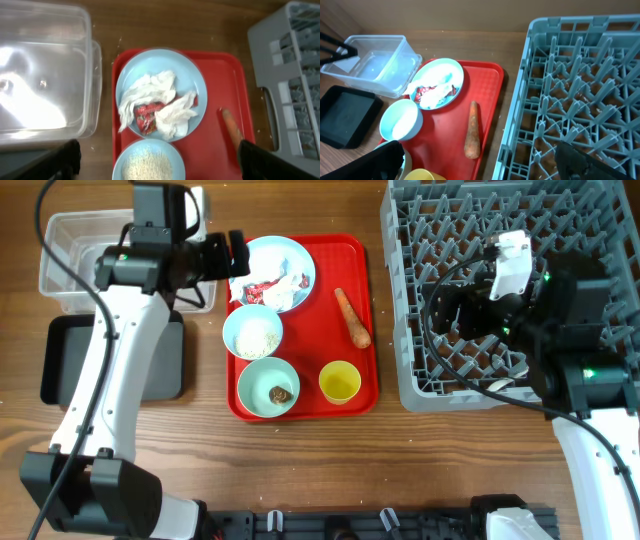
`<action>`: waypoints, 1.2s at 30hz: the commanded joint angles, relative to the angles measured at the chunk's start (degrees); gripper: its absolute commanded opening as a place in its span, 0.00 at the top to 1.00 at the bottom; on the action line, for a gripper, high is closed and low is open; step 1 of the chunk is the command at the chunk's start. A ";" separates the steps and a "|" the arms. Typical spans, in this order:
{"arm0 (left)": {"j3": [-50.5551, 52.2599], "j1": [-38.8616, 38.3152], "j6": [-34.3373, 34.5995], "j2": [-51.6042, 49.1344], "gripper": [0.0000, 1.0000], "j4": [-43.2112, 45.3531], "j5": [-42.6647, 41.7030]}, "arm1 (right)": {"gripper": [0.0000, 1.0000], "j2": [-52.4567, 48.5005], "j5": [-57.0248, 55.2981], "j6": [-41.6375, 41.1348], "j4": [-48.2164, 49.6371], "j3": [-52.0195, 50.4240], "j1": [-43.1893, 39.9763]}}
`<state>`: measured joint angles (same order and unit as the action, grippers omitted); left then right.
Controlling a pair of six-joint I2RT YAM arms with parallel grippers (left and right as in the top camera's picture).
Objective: Sort waste into correct bins and load items into the dishwasher rack
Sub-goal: 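Reach the left gripper to the white plate and grasp the tissue and wrappers, then carry the tissue to the clear plastic bin and release it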
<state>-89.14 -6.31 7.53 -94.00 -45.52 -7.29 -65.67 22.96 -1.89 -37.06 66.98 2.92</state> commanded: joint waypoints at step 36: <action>-2.27 -7.30 -13.42 -33.90 0.96 18.80 1.64 | 0.00 -3.02 0.85 0.24 -3.65 1.16 0.24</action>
<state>-90.83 -13.04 -7.22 -126.98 -26.50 -4.01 -68.16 22.96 -1.87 -40.73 66.98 2.92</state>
